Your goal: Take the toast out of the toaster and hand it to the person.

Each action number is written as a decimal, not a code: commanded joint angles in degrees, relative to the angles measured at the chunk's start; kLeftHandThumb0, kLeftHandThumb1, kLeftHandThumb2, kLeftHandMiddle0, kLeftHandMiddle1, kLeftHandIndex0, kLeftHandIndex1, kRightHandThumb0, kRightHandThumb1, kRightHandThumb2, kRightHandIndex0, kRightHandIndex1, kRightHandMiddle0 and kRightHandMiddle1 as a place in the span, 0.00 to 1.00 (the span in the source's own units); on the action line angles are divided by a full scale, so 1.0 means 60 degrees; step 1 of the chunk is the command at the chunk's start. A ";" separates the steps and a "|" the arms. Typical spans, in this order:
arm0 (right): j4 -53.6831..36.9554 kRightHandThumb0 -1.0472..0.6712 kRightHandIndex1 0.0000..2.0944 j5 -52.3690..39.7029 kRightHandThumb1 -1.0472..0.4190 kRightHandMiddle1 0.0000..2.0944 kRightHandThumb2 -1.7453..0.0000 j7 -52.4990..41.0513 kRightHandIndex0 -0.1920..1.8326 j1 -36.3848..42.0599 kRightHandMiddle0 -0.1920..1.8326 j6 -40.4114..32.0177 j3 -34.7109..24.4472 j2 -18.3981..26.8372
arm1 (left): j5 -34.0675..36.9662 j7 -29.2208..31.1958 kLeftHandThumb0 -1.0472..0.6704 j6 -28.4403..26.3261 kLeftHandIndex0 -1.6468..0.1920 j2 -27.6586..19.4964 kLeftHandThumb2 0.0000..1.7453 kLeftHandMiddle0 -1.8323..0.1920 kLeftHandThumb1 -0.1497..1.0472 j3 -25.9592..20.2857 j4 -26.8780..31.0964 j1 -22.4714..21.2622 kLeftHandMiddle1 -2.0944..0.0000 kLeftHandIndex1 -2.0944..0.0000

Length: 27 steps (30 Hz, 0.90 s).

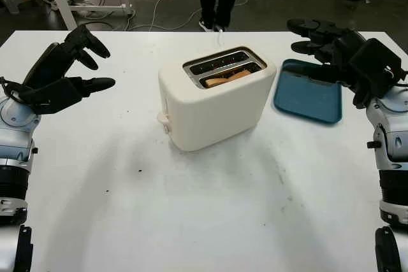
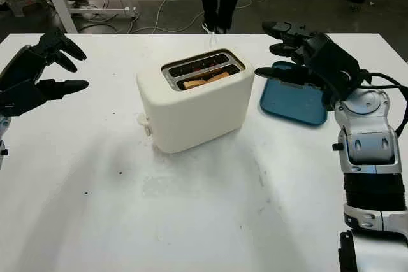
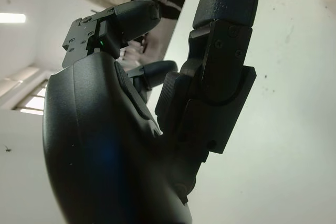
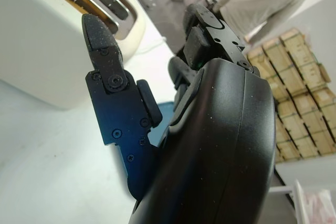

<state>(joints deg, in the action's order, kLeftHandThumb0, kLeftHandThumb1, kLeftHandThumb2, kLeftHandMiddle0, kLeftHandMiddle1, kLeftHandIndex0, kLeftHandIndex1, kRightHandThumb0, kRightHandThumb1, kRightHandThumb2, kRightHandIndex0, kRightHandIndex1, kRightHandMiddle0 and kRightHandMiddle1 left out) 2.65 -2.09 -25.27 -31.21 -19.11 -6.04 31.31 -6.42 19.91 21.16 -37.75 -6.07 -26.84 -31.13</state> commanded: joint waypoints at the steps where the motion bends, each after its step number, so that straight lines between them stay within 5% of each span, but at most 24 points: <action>1: -0.0123 0.36 0.36 -0.0092 0.20 0.00 1.00 0.0065 0.10 -0.0193 0.29 -0.0158 0.0006 -0.0073 | 0.0103 0.0032 0.00 -0.0049 0.88 -0.0003 0.15 0.86 0.89 -0.0011 0.0012 -0.0168 0.17 0.20; 27: -0.0097 0.35 0.36 -0.0093 0.20 0.00 1.00 -0.0005 0.10 -0.0220 0.29 -0.0145 0.0020 -0.0072 | 0.0177 0.0080 0.00 -0.0116 0.87 -0.0013 0.14 0.86 0.89 -0.0007 0.0024 -0.0161 0.18 0.21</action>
<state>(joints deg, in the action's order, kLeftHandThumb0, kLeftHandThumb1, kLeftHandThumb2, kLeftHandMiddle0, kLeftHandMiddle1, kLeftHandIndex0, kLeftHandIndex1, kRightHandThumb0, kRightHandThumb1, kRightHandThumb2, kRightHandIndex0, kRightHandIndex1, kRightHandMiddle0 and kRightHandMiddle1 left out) 2.53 -2.04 -25.52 -31.52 -19.37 -6.01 31.30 -5.46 20.57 20.36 -37.74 -6.11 -26.85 -31.15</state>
